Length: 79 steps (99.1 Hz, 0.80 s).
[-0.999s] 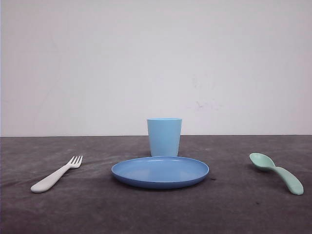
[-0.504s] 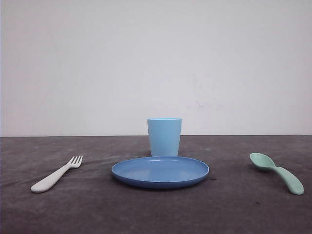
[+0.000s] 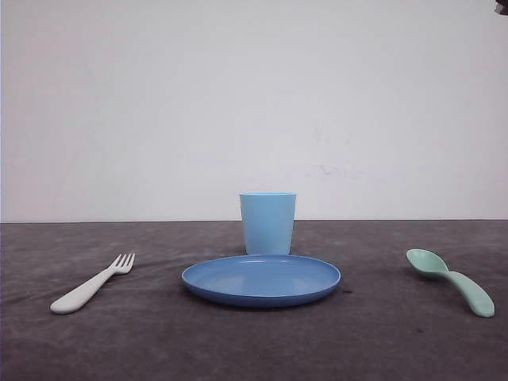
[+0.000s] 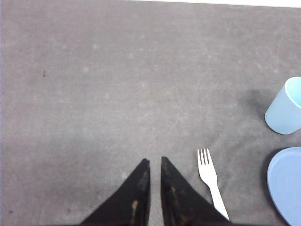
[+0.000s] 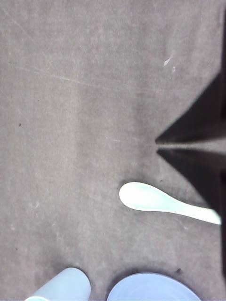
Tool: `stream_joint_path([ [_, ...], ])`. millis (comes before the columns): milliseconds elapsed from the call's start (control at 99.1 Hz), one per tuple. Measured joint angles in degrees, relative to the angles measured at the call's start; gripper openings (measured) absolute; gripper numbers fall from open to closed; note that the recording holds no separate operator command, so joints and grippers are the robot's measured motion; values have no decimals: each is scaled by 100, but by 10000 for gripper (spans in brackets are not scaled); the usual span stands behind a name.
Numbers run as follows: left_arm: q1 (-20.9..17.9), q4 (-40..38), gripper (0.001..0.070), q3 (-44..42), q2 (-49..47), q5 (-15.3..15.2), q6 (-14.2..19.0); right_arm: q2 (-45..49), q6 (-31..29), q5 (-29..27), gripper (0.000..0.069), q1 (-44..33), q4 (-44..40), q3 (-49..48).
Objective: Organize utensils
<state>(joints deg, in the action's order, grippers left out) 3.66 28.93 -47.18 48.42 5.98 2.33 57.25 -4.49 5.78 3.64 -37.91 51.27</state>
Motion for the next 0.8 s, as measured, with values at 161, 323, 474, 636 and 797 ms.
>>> stream_joint_path([
  [161, 0, 96, 247, 0, 0, 0, 2, 0, 4, 0, 401, 0, -11, 0],
  [323, 0, 155, 445, 0, 0, 37, 26, 0, 4, 2, 654, 0, -24, 0],
  [474, 57, 234, 468, 0, 66, 295, 341, 0, 4, 2, 679, 11, -48, 0],
  [636, 420, 302, 469, 0, 529, 337, 789, 17, 4, 0, 679, 11, -109, 0],
  [797, 1060, 225, 469, 0, 1285, 337, 1078, 61, 4, 0, 679, 11, -122, 0],
])
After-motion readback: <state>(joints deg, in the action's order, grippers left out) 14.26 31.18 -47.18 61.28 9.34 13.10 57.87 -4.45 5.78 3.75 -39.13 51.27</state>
